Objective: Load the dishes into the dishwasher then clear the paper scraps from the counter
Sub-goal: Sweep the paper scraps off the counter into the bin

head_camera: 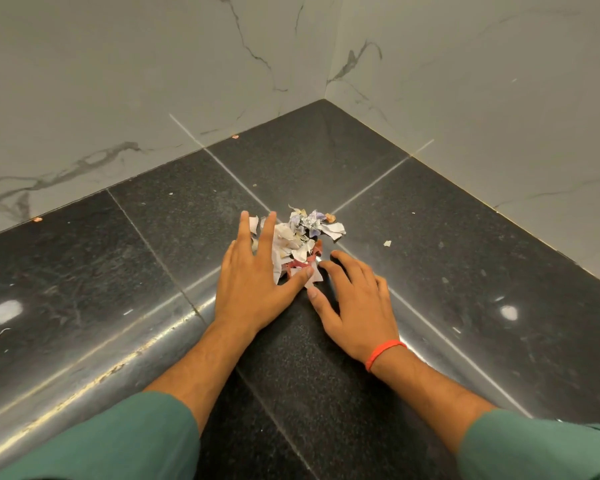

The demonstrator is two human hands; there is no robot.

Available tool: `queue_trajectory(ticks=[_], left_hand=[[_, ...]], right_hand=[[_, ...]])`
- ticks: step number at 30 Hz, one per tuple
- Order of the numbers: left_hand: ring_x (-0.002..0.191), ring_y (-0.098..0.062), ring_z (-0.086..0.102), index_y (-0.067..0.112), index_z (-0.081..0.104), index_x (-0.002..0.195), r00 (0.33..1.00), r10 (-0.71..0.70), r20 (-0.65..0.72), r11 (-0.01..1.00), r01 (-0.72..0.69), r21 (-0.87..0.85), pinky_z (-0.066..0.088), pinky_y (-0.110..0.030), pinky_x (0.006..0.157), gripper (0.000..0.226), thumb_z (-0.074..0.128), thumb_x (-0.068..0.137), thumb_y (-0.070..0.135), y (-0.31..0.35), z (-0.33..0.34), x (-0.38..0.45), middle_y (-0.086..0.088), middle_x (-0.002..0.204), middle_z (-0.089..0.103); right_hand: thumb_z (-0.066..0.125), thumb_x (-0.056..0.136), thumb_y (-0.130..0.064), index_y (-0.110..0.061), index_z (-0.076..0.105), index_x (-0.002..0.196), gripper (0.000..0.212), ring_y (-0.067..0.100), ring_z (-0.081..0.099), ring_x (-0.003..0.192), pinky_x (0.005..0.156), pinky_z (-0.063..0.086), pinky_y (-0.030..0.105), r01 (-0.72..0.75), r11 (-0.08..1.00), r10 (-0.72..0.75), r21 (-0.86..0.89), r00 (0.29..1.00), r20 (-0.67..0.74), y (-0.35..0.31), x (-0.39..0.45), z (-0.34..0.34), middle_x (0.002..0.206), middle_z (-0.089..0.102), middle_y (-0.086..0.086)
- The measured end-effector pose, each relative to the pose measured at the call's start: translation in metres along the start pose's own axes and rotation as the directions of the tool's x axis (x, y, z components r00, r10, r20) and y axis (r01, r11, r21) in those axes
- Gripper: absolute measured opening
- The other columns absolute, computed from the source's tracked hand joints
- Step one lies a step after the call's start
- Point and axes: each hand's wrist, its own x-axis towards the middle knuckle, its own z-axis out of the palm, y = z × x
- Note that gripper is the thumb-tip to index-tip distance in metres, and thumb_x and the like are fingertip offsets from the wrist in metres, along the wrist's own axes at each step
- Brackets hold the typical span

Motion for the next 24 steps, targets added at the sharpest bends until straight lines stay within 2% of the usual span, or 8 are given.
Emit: queue_trajectory(ticks=[3, 5, 7, 10, 12, 15, 20, 24], left_hand=[[0.157, -0.024, 0.011, 0.039, -0.004, 0.162, 1.0, 0.0, -0.002, 1.0, 0.0, 0.019, 0.018, -0.044, 0.126, 0.103, 0.047, 0.084, 0.083, 0.0, 0.002, 0.001, -0.006, 0.172, -0.007], [0.157, -0.02, 0.008, 0.036, -0.003, 0.162, 1.0, 0.01, -0.016, 0.999, -0.009, 0.044, 0.015, -0.042, 0.126, 0.101, 0.047, 0.086, 0.081, -0.003, 0.005, 0.002, -0.005, 0.172, -0.002], [0.158, -0.015, 0.005, 0.032, -0.001, 0.162, 0.999, 0.022, -0.026, 0.997, -0.02, 0.068, 0.017, -0.043, 0.127, 0.099, 0.043, 0.086, 0.078, -0.006, 0.009, 0.004, -0.003, 0.172, 0.004], [0.158, -0.011, -0.002, 0.023, 0.003, 0.164, 1.0, 0.015, -0.017, 0.996, -0.013, 0.088, 0.016, -0.042, 0.127, 0.102, 0.038, 0.085, 0.077, -0.006, 0.012, 0.006, 0.0, 0.172, 0.005], [0.158, -0.011, -0.002, 0.02, 0.004, 0.164, 1.0, 0.013, -0.006, 0.995, -0.012, 0.1, 0.016, -0.041, 0.127, 0.103, 0.038, 0.086, 0.077, -0.005, 0.012, 0.006, -0.001, 0.172, 0.006], [0.158, -0.011, -0.001, 0.02, 0.001, 0.164, 1.0, 0.007, 0.01, 0.993, -0.008, 0.119, 0.016, -0.04, 0.127, 0.1, 0.037, 0.087, 0.074, -0.004, 0.011, 0.008, 0.0, 0.172, 0.005], [0.157, -0.008, 0.002, 0.018, 0.006, 0.164, 0.999, -0.012, 0.037, 0.997, 0.009, 0.077, 0.014, -0.037, 0.127, 0.099, 0.043, 0.084, 0.063, -0.004, 0.009, 0.008, 0.004, 0.172, 0.007], [0.157, -0.005, 0.005, 0.02, 0.009, 0.164, 0.999, -0.025, 0.039, 0.999, 0.025, 0.021, 0.014, -0.038, 0.126, 0.093, 0.032, 0.084, 0.06, -0.004, 0.007, 0.006, 0.008, 0.171, 0.009]], right_hand=[[0.048, 0.095, -0.063, -0.035, 0.045, 0.143, 0.056, 0.014, 0.035, 0.143, 0.111, 0.038, 0.048, -0.02, 0.955, 0.067, 0.296, 0.986, -0.151, 0.007, 0.013, -0.002, 0.158, 0.03, -0.007], [0.054, 0.088, -0.069, -0.037, 0.041, 0.146, 0.067, 0.014, 0.029, 0.146, 0.115, 0.032, 0.047, -0.032, 0.928, 0.115, 0.371, 0.973, -0.202, 0.006, 0.039, -0.002, 0.16, 0.025, -0.005], [0.055, 0.082, -0.076, -0.039, 0.036, 0.148, 0.078, 0.016, 0.025, 0.148, 0.117, 0.024, 0.045, -0.034, 0.939, 0.09, 0.343, 0.985, -0.149, -0.001, 0.073, -0.001, 0.162, 0.021, -0.004], [0.046, 0.078, -0.084, -0.038, 0.033, 0.152, 0.087, 0.018, 0.02, 0.151, 0.119, 0.018, 0.044, 0.003, 0.954, -0.013, 0.299, 0.999, 0.031, -0.015, 0.12, 0.011, 0.164, 0.02, 0.0], [0.035, 0.081, -0.083, -0.035, 0.044, 0.147, 0.082, 0.016, 0.026, 0.149, 0.122, 0.022, 0.046, 0.022, 0.959, -0.044, 0.284, 0.996, 0.072, -0.023, 0.138, 0.02, 0.159, 0.034, -0.001], [0.032, 0.089, -0.071, -0.026, 0.063, 0.131, 0.069, 0.012, 0.039, 0.141, 0.116, 0.033, 0.042, 0.043, 0.932, -0.049, 0.36, 0.999, 0.01, -0.027, 0.139, 0.027, 0.146, 0.052, -0.002], [0.04, 0.096, -0.062, -0.024, 0.066, 0.122, 0.052, 0.007, 0.053, 0.126, 0.106, 0.044, 0.036, 0.129, 0.855, -0.144, 0.502, 0.989, -0.009, -0.025, 0.108, 0.033, 0.131, 0.062, -0.008], [0.042, 0.095, -0.058, -0.024, 0.064, 0.125, 0.051, 0.007, 0.059, 0.112, 0.096, 0.048, 0.033, 0.099, 0.824, -0.102, 0.557, 0.994, -0.025, -0.037, 0.084, 0.031, 0.118, 0.067, -0.009]])
